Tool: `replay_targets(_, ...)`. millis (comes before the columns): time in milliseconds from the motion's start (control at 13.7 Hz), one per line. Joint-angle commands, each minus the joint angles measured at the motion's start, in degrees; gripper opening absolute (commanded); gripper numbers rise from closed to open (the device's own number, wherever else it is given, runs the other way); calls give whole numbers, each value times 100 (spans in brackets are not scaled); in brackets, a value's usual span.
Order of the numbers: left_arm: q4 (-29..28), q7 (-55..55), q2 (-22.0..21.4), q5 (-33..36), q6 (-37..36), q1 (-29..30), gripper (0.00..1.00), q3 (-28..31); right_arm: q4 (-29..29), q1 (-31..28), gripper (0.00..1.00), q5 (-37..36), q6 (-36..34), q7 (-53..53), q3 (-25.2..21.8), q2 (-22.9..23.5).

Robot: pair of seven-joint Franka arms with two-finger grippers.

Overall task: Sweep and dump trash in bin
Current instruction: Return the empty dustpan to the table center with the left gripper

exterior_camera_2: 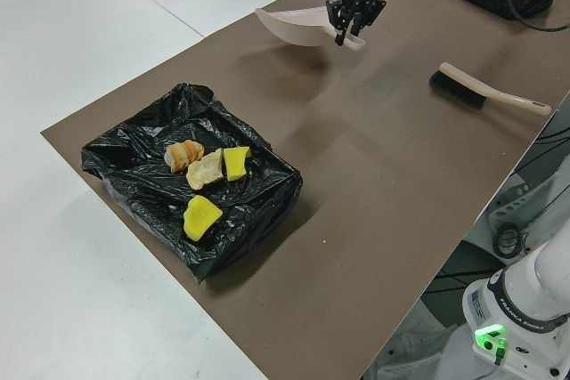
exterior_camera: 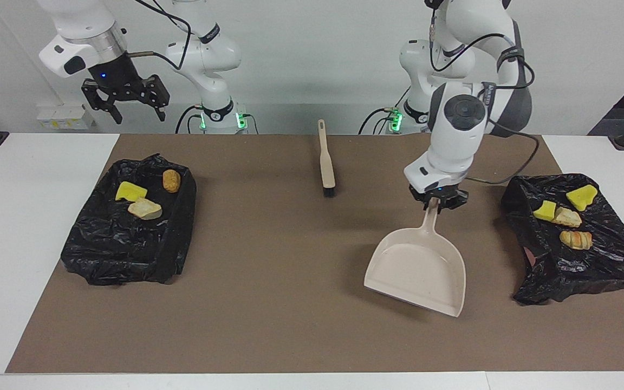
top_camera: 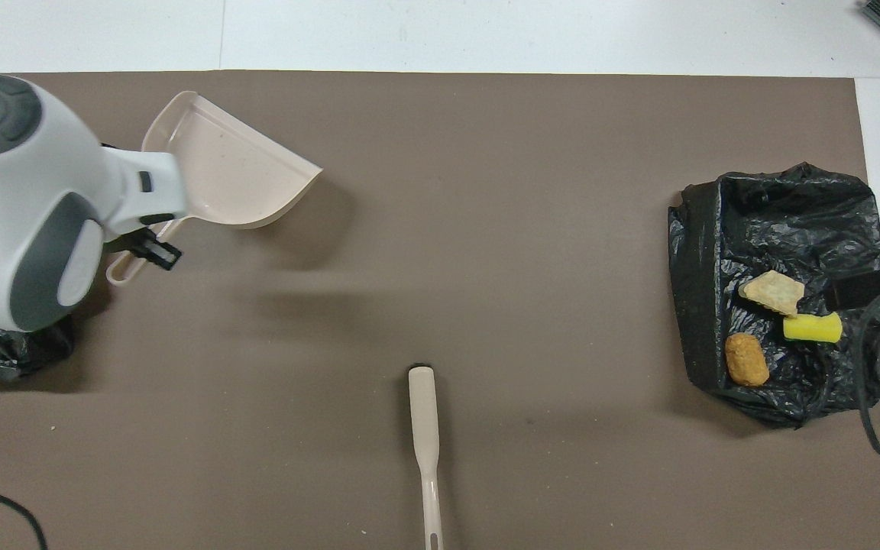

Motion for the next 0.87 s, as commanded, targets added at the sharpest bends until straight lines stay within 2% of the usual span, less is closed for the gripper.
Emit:
replay_targets(0,484,-990,473,-244,42,-496,0,126,-209,-82,100,-154,215,-211,71,-130)
replay_targets(146,862,-1755,790,-436,182,-752,0,126,-323,-82,100,-154,278,-202,71,-200)
replay_targets(364,908,-2416,984,-649,612,-1112,0,135,-332,-82,100,-154,269,-219,71,-218)
replay_targets(510,995,-2645,1185,-658,771,-1244,0,126,-341,-82,100,-154,269,-219,71,-218)
replay_targets(655,1372,-2865,1580,-657,799,-1368,0,126,-368,-82,100,-154,260,-219,71,-236)
replay_targets(801,1427,-2910,1687,-658,842,-1368,0,117,-368,-82,100,-154,269,-219,71,-236)
